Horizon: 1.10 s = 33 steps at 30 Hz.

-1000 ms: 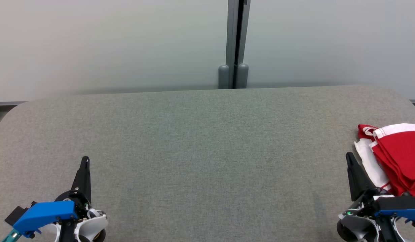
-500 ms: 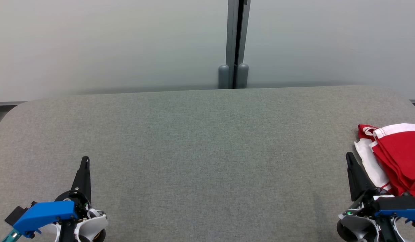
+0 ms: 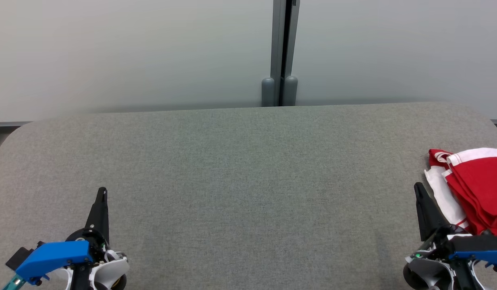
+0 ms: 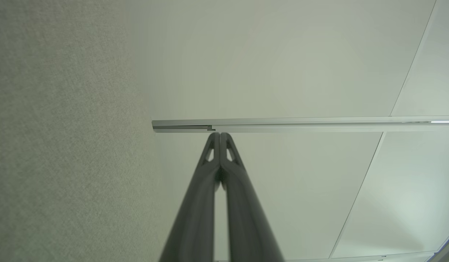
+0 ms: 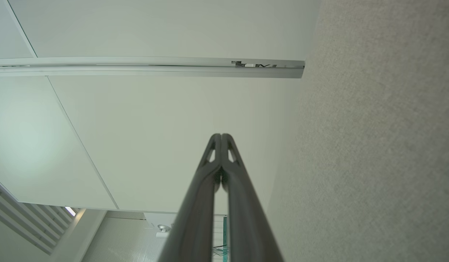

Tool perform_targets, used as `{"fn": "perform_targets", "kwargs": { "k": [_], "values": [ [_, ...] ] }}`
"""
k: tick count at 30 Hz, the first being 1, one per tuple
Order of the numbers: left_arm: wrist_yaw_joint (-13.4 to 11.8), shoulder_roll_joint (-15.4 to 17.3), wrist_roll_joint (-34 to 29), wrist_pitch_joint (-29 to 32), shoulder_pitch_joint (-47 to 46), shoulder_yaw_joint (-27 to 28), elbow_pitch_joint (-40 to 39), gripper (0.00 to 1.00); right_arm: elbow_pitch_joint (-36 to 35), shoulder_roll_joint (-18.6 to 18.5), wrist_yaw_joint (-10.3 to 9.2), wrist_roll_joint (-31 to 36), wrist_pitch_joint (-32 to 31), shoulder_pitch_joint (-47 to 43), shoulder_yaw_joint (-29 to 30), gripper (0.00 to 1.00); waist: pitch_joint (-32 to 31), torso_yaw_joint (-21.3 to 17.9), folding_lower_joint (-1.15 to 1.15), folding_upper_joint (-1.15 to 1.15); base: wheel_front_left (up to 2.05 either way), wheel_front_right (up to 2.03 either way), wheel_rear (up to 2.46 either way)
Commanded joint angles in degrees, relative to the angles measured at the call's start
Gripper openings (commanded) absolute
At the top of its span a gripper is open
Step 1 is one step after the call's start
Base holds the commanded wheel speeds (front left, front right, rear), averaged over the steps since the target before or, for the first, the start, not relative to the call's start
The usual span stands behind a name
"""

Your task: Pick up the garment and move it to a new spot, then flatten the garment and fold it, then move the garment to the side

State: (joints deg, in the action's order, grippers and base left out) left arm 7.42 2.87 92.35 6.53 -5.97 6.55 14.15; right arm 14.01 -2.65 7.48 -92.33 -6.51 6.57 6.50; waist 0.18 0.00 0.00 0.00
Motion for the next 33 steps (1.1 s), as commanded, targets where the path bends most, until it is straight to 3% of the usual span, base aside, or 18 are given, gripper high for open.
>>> {"fn": "perform_targets", "kwargs": {
  "k": [1,33],
  "values": [
    [0.3,0.0,0.2,0.2,-0.5,0.1,-0.3,0.00,-0.2,-0.4,0.02,-0.2,-0.3,-0.8,0.1,0.00,0.0,0.0,0.00,0.00,0.00,0.00,0.00],
    [0.3,0.0,0.2,0.2,-0.5,0.1,-0.3,0.00,-0.2,-0.4,0.02,-0.2,-0.3,-0.8,0.1,0.00,0.0,0.0,0.00,0.00,0.00,0.00,0.00]
  ]
}}
